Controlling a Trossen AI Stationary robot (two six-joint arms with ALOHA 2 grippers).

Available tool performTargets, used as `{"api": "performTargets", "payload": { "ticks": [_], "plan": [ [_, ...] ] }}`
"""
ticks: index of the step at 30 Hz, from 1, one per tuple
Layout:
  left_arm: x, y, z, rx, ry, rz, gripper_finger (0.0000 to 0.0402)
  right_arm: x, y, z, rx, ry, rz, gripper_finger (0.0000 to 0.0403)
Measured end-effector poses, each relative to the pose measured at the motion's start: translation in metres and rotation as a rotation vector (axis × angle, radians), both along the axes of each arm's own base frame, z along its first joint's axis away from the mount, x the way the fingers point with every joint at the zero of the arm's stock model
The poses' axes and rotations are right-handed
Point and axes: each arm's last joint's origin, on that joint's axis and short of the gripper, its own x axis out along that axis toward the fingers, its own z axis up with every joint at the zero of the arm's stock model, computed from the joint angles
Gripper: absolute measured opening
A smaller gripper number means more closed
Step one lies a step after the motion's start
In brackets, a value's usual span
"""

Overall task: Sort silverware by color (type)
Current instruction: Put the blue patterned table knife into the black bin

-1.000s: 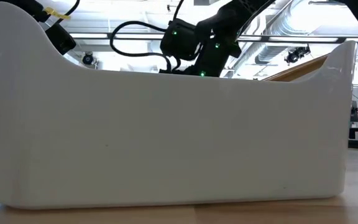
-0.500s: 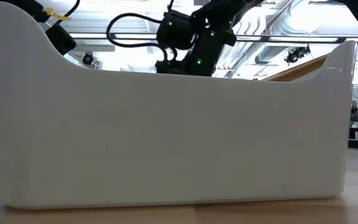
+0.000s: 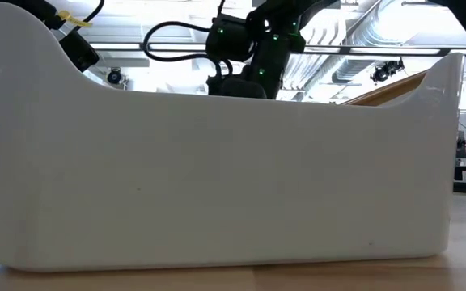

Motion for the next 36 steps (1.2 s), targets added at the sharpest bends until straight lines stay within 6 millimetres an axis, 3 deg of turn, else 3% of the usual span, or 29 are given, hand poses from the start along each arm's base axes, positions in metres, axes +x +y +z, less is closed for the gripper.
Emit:
{"api": "performTargets", "payload": {
  "ticks": [10, 36],
  "plan": [
    [0.000, 0.000, 0.000, 0.000, 0.002, 0.000, 0.0000, -0.005, -0.011, -0.001, 0.093, 0.035, -0.043, 0.0008],
    [-0.001, 0.000, -0.002, 0.005, 0.023, 0.000, 0.0000, -0.021, -0.008, -0.004, 0.113, 0.202, -0.109, 0.0007]
  ]
}}
